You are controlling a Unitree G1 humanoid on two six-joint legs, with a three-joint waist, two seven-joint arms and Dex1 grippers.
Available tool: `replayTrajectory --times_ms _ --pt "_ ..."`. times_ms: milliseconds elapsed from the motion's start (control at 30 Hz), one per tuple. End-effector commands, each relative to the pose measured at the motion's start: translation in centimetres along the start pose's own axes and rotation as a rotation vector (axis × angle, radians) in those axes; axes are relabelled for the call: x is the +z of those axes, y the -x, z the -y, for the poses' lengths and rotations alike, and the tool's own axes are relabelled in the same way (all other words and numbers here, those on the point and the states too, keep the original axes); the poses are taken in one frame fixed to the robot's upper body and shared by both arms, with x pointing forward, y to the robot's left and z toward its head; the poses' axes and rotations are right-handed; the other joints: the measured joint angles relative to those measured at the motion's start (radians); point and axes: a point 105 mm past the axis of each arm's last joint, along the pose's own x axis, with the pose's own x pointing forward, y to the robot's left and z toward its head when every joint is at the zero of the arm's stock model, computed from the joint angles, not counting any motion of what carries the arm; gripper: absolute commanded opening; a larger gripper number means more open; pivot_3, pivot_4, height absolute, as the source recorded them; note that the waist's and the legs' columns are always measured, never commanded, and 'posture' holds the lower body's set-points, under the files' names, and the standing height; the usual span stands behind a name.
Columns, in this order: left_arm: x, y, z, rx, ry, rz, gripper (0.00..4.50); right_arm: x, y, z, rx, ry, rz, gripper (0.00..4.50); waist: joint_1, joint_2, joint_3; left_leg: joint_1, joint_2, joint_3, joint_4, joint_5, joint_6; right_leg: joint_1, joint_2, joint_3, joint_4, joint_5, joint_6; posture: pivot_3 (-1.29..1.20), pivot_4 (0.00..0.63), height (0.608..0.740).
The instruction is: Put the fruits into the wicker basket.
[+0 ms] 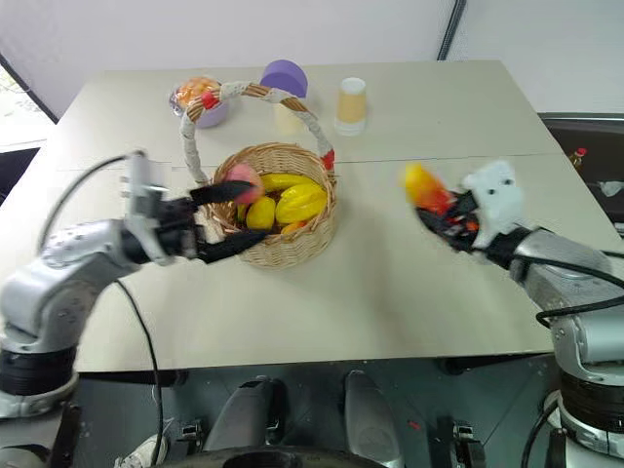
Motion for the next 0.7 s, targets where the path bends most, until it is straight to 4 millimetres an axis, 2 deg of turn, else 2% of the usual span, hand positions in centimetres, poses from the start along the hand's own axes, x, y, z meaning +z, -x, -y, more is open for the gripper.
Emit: replayTrajectory --times_ms 33,233,367,467,533,567,667,700 --pt "0.3 3.0 -1.3 0.084 -0.041 -0.051 4.50 4.5 -3.3 -3.8 0.228 0.113 0.174 1.86 -0.010 -0.001 0.000 0.000 0.001 0.000 0.000 0.000 0.000 0.000 0.000 0.000 0.000 0.000 0.000 0.00 0.150 0.740" --pt "0.2 4.5 -1.1 0.152 -0.060 -0.074 4.50 5.8 -10.5 -5.0 0.234 0.074 0.187 1.86 0.004 -0.003 -0.001 0.000 0.001 -0.001 0.000 0.001 -0.001 0.001 -0.002 -0.001 0.001 0.000 -0.001 0.00 0.150 0.740" --pt "0.3 4.6 -0.5 0.179 -0.065 -0.061 4.50 5.9 -13.3 -4.8 0.191 0.044 0.168 1.86 0.015 -0.003 -0.001 -0.004 -0.001 0.000 0.000 0.001 -0.002 -0.004 -0.006 -0.001 0.001 0.000 0.000 0.00 0.150 0.740" --pt "0.3 4.5 -0.1 0.186 -0.062 -0.052 4.50 6.1 -14.0 -4.7 0.187 0.033 0.178 3.20 0.022 -0.003 -0.001 -0.005 -0.002 0.000 0.000 0.001 -0.002 -0.005 -0.007 -0.001 0.001 0.000 0.000 0.00 0.150 0.740" --pt "0.3 4.4 -0.1 0.188 -0.061 -0.050 4.50 6.6 -14.0 -4.8 0.187 0.045 0.206 4.25 0.021 -0.003 -0.001 -0.005 -0.002 0.000 0.000 0.001 -0.002 -0.004 -0.008 -0.001 0.001 0.000 0.000 0.00 0.150 0.740" --pt "0.3 4.4 -0.1 0.191 -0.060 -0.047 4.50 7.1 -13.6 -5.0 0.194 0.072 0.240 4.45 0.020 -0.003 -0.001 -0.005 -0.002 0.000 0.000 0.001 -0.002 -0.004 -0.008 -0.002 0.001 0.000 0.000 0.00 0.150 0.740" --pt "0.3 4.4 -0.2 0.194 -0.058 -0.043 4.50 8.0 -12.5 -5.3 0.215 0.115 0.298 4.45 0.018 -0.003 -0.001 -0.005 -0.002 0.000 0.000 0.001 -0.002 -0.004 -0.007 -0.002 0.001 0.000 0.000 0.00 0.150 0.740" --pt "0.2 4.3 -0.3 0.192 -0.056 -0.040 4.50 8.2 -11.2 -5.5 0.256 0.121 0.328 4.45 0.017 -0.003 -0.001 -0.005 -0.002 0.000 0.000 0.001 -0.002 -0.004 -0.007 -0.002 0.001 0.000 0.000 0.00 0.150 0.740"
